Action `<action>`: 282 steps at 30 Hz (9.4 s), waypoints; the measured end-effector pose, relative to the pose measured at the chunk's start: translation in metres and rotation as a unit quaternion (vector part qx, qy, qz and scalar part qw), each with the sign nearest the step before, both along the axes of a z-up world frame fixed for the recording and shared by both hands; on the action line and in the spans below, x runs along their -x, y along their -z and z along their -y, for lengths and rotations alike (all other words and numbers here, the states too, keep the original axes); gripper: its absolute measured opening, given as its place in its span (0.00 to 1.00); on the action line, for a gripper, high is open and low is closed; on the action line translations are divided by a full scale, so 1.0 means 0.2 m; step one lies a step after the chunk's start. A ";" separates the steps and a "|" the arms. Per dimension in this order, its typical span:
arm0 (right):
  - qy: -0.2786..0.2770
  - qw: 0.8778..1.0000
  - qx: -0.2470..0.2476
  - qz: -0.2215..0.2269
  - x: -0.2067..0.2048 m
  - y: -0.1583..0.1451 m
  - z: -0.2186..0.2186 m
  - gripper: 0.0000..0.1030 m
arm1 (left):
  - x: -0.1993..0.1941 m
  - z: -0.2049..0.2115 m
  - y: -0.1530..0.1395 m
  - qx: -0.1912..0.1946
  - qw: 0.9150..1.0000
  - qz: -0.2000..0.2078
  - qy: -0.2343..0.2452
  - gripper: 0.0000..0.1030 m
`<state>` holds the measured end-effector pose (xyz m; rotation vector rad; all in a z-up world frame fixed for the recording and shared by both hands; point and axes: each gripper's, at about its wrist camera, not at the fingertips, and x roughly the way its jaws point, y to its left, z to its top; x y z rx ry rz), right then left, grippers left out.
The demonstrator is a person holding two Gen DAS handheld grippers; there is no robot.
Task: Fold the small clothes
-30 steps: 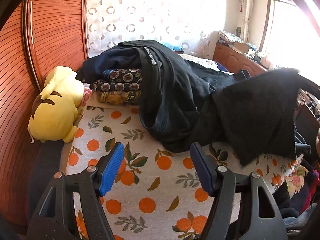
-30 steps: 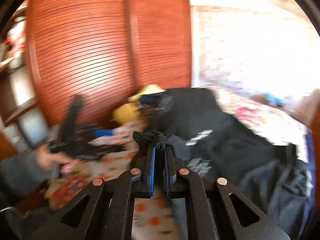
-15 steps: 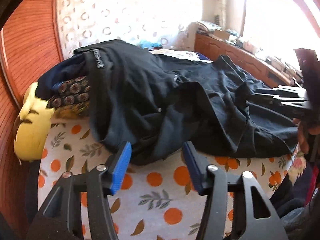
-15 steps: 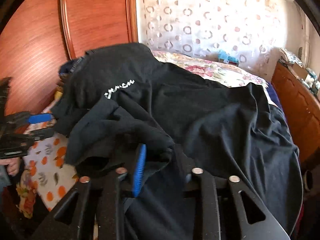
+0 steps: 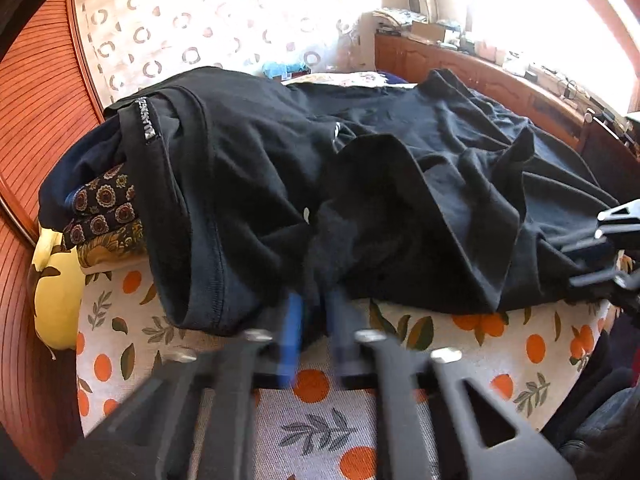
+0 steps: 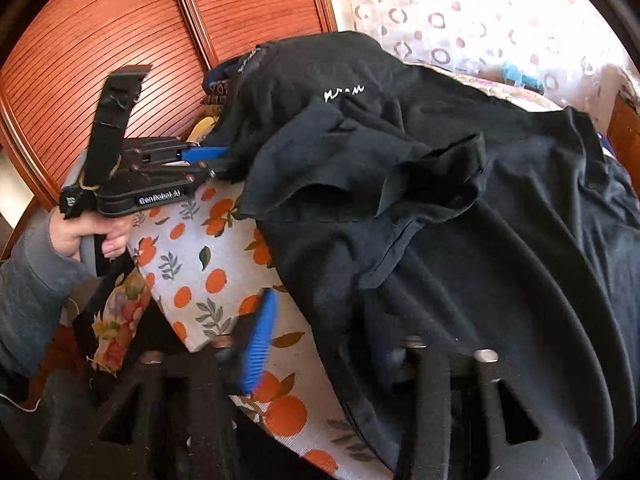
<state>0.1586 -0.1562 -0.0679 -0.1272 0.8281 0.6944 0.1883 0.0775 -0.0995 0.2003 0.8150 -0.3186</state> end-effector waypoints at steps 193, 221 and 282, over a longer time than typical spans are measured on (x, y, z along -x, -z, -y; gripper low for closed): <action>0.028 0.999 -0.022 -0.002 -0.15 0.01 0.12 0.44 | 0.02 -0.18 -0.12 0.049 0.997 0.004 -0.054 0.74; -0.071 0.996 -0.029 -0.047 0.31 0.05 -0.04 0.03 | 0.45 -0.49 -0.10 0.046 0.997 0.017 -0.064 0.08; 0.005 0.997 -0.011 0.082 -1.05 -0.17 -0.26 0.46 | -1.18 -0.44 -0.49 0.042 0.995 -0.054 -0.073 0.57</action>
